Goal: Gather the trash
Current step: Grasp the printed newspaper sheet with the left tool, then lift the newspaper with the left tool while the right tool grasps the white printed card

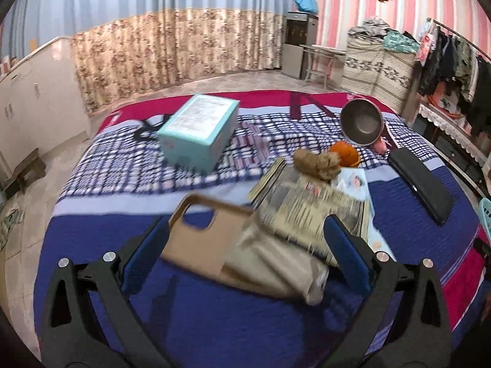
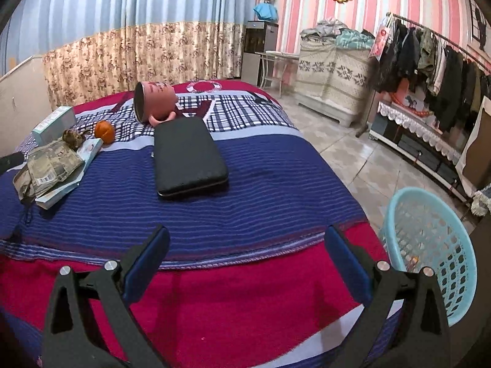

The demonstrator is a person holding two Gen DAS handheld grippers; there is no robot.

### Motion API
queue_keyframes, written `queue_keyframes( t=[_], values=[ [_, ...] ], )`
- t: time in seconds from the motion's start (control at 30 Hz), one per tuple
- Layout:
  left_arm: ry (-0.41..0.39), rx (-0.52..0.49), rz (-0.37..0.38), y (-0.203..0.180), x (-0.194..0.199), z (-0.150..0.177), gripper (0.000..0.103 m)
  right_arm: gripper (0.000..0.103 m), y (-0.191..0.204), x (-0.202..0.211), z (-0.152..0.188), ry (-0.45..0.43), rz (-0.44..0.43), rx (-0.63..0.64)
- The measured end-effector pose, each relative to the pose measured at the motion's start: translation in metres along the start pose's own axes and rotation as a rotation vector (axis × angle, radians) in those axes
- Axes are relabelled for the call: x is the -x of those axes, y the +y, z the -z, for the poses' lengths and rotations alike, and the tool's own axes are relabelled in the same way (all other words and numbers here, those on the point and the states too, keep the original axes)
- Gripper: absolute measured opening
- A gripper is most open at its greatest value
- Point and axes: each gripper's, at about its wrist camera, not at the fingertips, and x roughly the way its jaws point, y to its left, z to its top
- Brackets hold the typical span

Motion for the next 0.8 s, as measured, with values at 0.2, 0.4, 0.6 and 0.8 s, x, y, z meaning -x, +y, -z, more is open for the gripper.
queue_keyframes(
  t=[0.2,0.4,0.6,0.8],
  values=[
    [0.122,-0.003,0.101,-0.007,-0.041,-0.010,0.074,0.099,-0.003,-0.006,-0.001,0.016,-0.014,-0.032],
    [0.089,-0.036,0.147,-0.024,-0.031,-0.011,0.034,0.099,0.001,-0.007,-0.003,0.011,-0.013,-0.016],
    [0.033,-0.095,0.159,-0.042,0.003,-0.012,0.007,0.099,0.019,-0.004,-0.008,0.004,-0.020,0.015],
    [-0.074,-0.082,0.132,-0.027,0.052,-0.021,0.000,0.099,0.048,0.000,-0.019,-0.009,-0.067,0.025]
  ],
)
